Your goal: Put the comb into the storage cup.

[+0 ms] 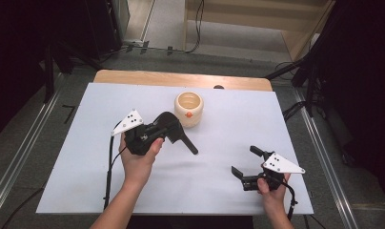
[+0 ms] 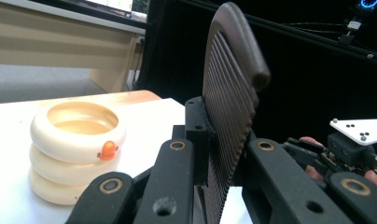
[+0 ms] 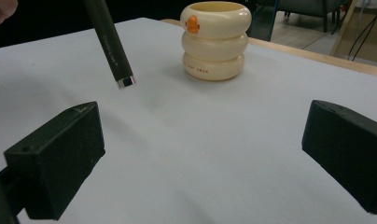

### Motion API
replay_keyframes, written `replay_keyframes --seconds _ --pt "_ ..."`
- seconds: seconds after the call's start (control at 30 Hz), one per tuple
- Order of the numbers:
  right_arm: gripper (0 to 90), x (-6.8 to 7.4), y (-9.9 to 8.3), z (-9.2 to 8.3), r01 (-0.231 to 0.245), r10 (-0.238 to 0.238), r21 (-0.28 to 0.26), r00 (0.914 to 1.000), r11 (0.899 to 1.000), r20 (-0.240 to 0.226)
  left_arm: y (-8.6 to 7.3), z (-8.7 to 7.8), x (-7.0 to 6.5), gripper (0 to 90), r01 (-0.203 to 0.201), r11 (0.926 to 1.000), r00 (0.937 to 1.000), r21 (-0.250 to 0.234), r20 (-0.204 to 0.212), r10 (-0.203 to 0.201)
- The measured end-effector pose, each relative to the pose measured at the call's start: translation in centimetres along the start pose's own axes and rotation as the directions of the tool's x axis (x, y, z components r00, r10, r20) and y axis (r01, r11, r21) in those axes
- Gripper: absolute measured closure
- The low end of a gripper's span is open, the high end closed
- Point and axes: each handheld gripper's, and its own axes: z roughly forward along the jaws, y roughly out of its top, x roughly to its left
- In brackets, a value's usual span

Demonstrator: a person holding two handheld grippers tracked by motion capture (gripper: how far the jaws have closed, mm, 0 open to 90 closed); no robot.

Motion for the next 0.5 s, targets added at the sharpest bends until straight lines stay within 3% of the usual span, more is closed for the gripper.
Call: replay_keyframes --seconds 0.5 --pt "0.0 -1.4 -1.3 -1.7 -0.019 0.018 0.009 0.999 1.0 0.042 1.7 0.5 0.9 84.5 -0.01 0.9999 0.9999 -0.006 -0.013 0.01"
